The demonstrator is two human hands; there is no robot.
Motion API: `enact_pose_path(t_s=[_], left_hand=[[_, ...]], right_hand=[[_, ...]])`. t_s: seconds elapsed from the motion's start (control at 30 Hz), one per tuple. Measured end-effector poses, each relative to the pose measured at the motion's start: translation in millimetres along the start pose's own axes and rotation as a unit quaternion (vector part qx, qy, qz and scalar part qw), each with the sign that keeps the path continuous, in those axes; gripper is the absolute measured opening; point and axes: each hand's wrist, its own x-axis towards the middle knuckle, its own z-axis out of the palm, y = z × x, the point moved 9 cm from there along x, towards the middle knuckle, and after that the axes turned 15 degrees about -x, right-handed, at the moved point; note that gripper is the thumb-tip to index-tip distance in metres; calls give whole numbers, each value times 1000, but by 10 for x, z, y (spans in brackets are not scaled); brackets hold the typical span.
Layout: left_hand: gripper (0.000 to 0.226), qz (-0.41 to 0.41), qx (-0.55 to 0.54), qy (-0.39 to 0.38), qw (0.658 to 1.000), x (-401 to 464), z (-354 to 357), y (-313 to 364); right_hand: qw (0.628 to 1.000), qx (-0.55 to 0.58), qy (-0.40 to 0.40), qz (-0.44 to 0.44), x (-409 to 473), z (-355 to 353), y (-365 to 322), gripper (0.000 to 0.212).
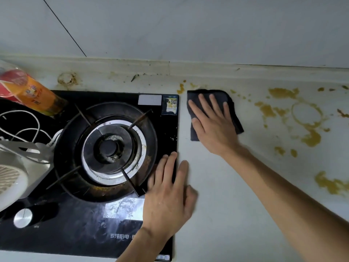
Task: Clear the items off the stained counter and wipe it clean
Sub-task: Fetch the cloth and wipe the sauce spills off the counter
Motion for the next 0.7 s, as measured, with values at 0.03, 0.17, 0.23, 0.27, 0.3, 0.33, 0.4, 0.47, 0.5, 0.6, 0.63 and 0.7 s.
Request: enact_pose_path(t_s=[0.03, 0.17, 0.23, 0.27, 0.3, 0.33, 0.4, 0.47, 0.5, 0.6, 0.63, 0.7], left_hand=[[64, 1, 0, 0, 1000, -2, 2, 3], [65, -1, -1, -1, 1000, 0, 11, -17], [66, -3, -4, 0, 1000, -6, 27, -28], [66, -3, -6, 0, 1000, -11, 26, -27], [66, -3, -9, -1, 1000, -14, 18, -26], [66, -2, -11, -1, 1000, -12, 14, -25], [65, -6, -5, -5, 1000, -9, 21, -33], [65, -8, 2, -6, 1000, -12, 25, -33], [65, -8, 3, -7, 1000, -11, 23, -28], [65, -5, 5, -6, 1000, -1, 22, -11], [65, -3, 7, -5, 1000, 0, 18, -8], [65, 0, 8, 0, 1000, 1, 4, -8]], right_hand=[[1000, 2, 2, -16, 176, -24, -66, 56], [997, 16, 10, -81, 746, -116, -225, 55], [994, 13, 19, -104, 821, -124, -228, 56], [994, 8, 25, -104, 817, -123, -207, 55], [996, 2, 30, -89, 792, -120, -158, 55], [998, -9, 36, -59, 753, -112, -76, 56], [998, -23, 42, 34, 596, -61, 165, 57], [991, -10, 37, 125, 366, 13, 388, 57], [988, -4, 31, 151, 265, 40, 425, 57], [992, -6, 24, 125, 226, 29, 209, 57], [996, -5, 26, 90, 286, 5, 84, 57], [999, 0, 27, 22, 443, -31, -90, 57]])
